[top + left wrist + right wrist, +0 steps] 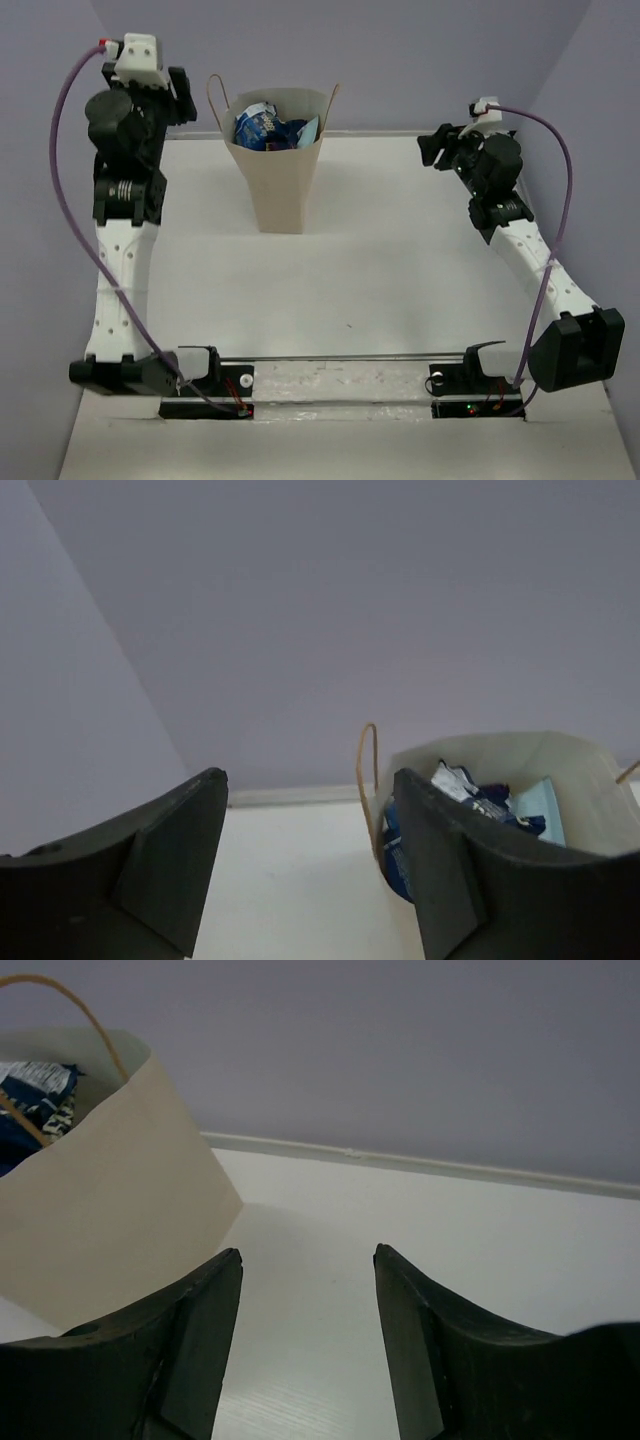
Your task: Take the snacks out of the paper bag
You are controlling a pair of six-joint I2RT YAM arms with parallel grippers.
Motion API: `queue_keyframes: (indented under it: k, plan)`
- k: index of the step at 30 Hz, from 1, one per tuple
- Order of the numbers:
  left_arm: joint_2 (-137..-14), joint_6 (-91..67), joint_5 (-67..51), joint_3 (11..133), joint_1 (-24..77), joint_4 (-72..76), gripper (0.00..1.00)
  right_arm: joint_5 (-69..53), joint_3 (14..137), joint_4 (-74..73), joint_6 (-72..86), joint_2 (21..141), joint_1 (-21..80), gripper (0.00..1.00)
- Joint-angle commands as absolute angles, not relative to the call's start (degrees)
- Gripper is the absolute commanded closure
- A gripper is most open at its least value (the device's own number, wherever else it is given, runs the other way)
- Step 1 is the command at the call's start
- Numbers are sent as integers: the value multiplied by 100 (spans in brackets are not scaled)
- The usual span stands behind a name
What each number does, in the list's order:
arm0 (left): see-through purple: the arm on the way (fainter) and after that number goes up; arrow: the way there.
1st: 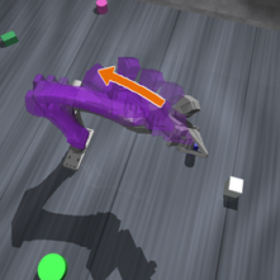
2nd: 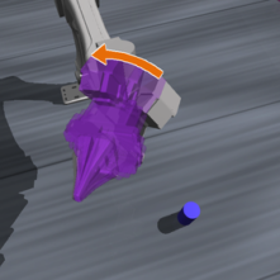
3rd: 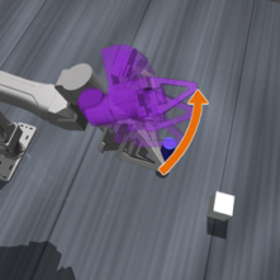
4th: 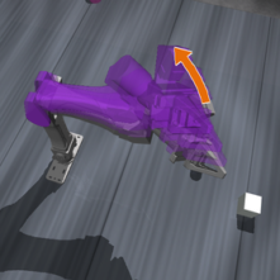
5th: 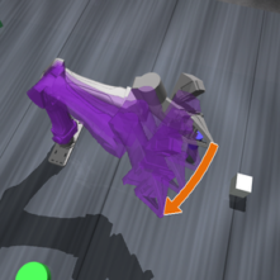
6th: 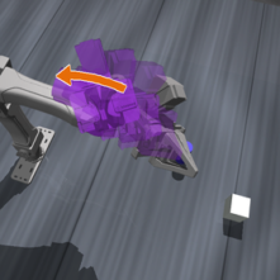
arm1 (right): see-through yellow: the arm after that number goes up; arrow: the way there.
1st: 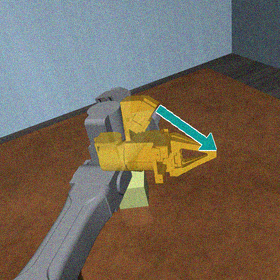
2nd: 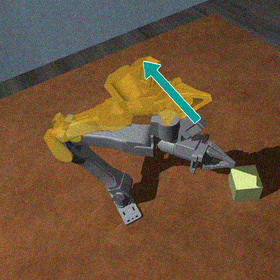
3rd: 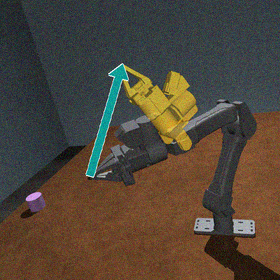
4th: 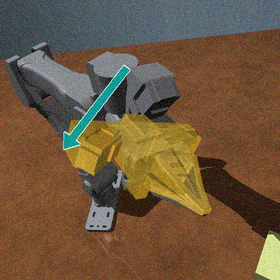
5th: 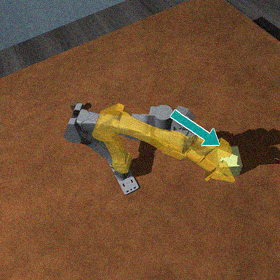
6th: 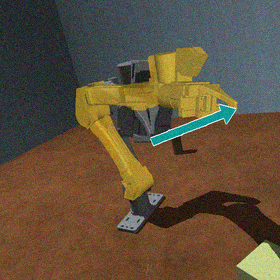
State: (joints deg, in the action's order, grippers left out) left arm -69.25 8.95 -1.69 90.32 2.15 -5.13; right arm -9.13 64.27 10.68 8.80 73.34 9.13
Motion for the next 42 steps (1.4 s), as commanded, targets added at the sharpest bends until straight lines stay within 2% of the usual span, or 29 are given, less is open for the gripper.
queue_keyframes:
  k: [1,2,3,6,11,16,20,22,24,27,29,30,32,33,34,35,39,42]
  plan:
    - [-8996,300,-493,11139,202,-3411,18,-501,6855,422,606,7470,1458,37]
    - [-9357,281,-483,12032,202,-3750,16,-518,6855,431,711,7488,1511,36]
    - [-9856,290,-501,12372,202,-3979,11,-545,6838,431,764,7514,1581,36]
    - [-10055,334,-649,12472,211,-3912,1,-650,6820,439,923,7532,1582,36]
    - [-9792,492,-923,11728,237,-3202,1,-659,6777,448,1028,7515,1582,35]
    - [-10000,352,-545,11434,255,-2874,2,-721,6715,448,1177,7594,1634,35]
    - [-10344,343,-536,11479,290,-2953,8,-721,6767,466,1327,7681,1635,35]
    - [-10450,343,-606,11435,290,-2971,16,-747,6881,457,1336,7786,1635,36]
    - [-10485,343,-668,11356,281,-2910,28,-721,7004,431,1275,7848,1757,36]
    - [-10521,281,-826,11338,290,-2795,39,-545,7469,282,1038,8050,1977,36]
    - [-10486,203,-1045,11294,299,-2734,52,-492,7898,159,871,8191,2231,36]
    - [-10416,133,-1211,11250,290,-2672,64,-475,8197,115,818,8235,2415,36]
    - [-10310,106,-1397,11093,299,-2619,78,-527,8541,97,590,8384,2644,37]
    - [-10249,62,-1563,11031,299,-2593,92,-588,8734,97,528,8472,2759,37]
    - [-10126,62,-1651,10978,308,-2567,97,-641,8954,71,466,8551,2995,37]
    - [-10064,53,-1731,10908,308,-2558,100,-711,9208,44,440,8665,3110,37]
    - [-9730,-130,-2038,10372,351,-2637,100,-897,11103,-324,352,9508,3743,38]
    - [-9431,-342,-2144,9985,369,-2768,100,-844,12091,-720,150,10351,4191,38]
